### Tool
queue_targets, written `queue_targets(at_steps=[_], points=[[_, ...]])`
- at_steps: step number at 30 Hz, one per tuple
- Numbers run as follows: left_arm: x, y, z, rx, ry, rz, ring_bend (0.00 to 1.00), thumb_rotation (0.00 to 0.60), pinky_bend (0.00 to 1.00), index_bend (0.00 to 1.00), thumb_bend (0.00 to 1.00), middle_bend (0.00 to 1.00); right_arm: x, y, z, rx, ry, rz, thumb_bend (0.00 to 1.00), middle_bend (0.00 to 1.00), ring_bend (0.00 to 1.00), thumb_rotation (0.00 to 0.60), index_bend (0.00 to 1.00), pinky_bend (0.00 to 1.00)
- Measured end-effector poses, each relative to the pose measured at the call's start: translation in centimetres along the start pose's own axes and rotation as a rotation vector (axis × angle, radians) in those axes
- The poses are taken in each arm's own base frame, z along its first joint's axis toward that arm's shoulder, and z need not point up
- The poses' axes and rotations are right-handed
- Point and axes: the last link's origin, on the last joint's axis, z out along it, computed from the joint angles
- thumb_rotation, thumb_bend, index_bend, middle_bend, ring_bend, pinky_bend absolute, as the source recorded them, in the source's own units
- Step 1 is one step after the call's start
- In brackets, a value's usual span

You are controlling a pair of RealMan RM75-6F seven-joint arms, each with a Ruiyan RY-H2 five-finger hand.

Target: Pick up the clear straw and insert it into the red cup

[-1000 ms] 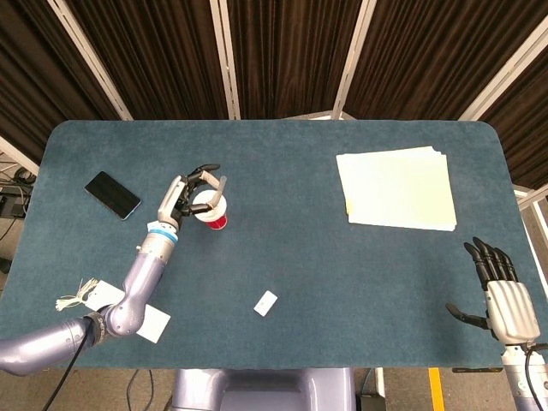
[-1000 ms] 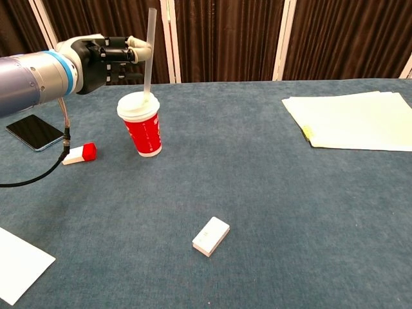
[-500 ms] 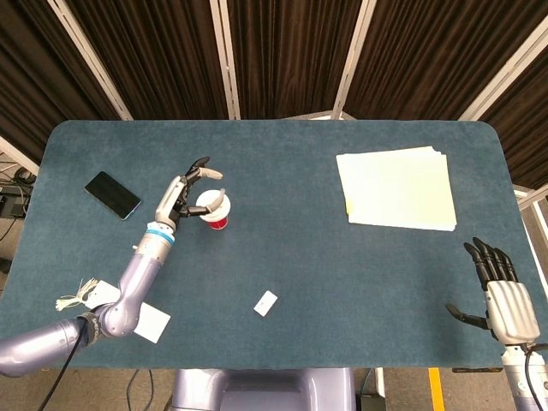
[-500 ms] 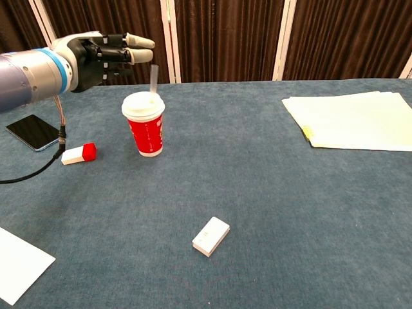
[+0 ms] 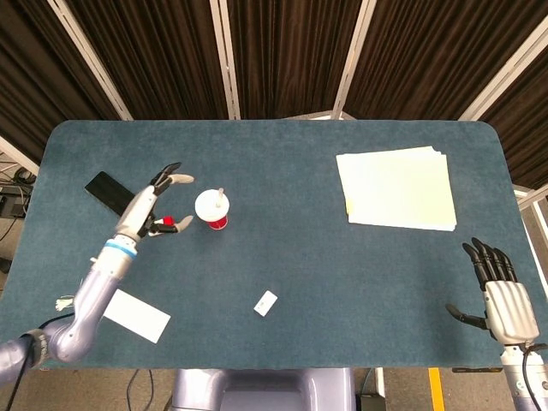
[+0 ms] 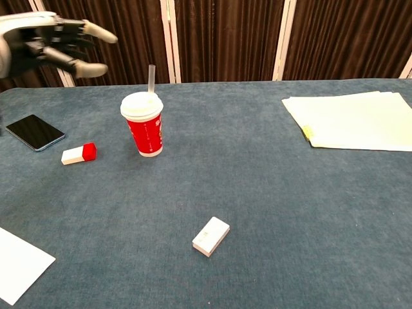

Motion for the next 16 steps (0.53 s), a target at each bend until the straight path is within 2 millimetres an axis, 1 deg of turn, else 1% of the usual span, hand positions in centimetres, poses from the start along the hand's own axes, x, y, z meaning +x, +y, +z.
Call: queue_targets(at_steps=[2,5,8,11,12,15,16], points=[[0.9,-0.6,-1.6,0.005,0.023,0.124,0.0,0.6,0.0,0.2,0.32,0.0,0.0,0.0,0.0,-0.002,-0.002,-0.007,0.13,0.0,0.0,0.6,0.0,0.0],[2.4,-2.0,-5.1,0.036,0.073,0.321,0.0,0.6,0.0,0.2,0.31,0.0,-0.1,0.0,0.0,-0.006,-0.005,-0.019,0.12,0.0,0.0,0.6,0.0,0.0],[3.8,-3.6,-9.5,0.09,0.134,0.478,0.0,0.6,0.0,0.19,0.28,0.0,-0.2,0.1,0.0,-0.015,-0.011,-0.036,0.12,0.0,0.0,0.6,0.0,0.0],[4.7,-4.9,-13.3,0.135,0.172,0.561,0.0,0.6,0.0,0.14,0.27,0.0,-0.3,0.2,0.0,-0.026,-0.02,-0.063,0.12,0.0,0.0,0.6,0.0,0.0],[4.9,-5.5,-14.9,0.155,0.182,0.598,0.0,0.6,0.0,0.12,0.26,0.0,-0.3,0.2,0.0,-0.027,-0.022,-0.072,0.12,0.0,0.0,0.6,0.0,0.0],[5.5,-6.9,-18.3,0.217,0.194,0.679,0.0,0.6,0.0,0.08,0.26,0.0,-0.3,0.2,0.0,-0.024,-0.023,-0.1,0.12,0.0,0.0,0.6,0.0,0.0],[5.7,-7.2,-19.1,0.236,0.197,0.703,0.0,0.6,0.0,0.06,0.26,0.0,-0.4,0.1,0.0,-0.022,-0.023,-0.107,0.12,0.0,0.0,0.6,0.0,0.0]])
